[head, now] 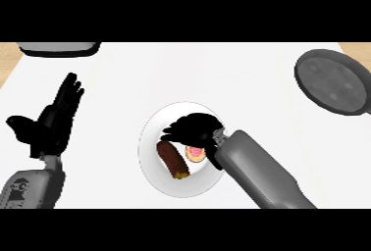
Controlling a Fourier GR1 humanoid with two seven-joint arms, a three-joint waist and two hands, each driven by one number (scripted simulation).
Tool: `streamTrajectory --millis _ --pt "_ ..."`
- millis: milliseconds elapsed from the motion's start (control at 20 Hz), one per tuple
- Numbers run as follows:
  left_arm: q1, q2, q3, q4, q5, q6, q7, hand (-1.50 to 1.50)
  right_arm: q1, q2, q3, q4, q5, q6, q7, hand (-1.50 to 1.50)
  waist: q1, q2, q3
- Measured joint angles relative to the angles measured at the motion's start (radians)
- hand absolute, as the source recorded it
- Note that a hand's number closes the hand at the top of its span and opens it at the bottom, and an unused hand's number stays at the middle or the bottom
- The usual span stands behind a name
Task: Pick the cupcake from the plate and place it in the pan
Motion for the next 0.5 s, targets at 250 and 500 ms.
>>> streamTrajectory --millis 250,500 --pt "-0.010 -0.012 0.003 0.007 -0.008 -0.003 0.000 0.00 0.009 0.019 0.030 0.060 0.019 -0.037 -0.036 1.50 0.001 -0.001 0.001" --pt "-0.026 -0.018 0.005 -0.004 -0.024 0.009 0.029 0.00 0.000 0.005 0.035 0.072 0.049 -0.079 -0.145 1.50 0.001 -0.002 0.002"
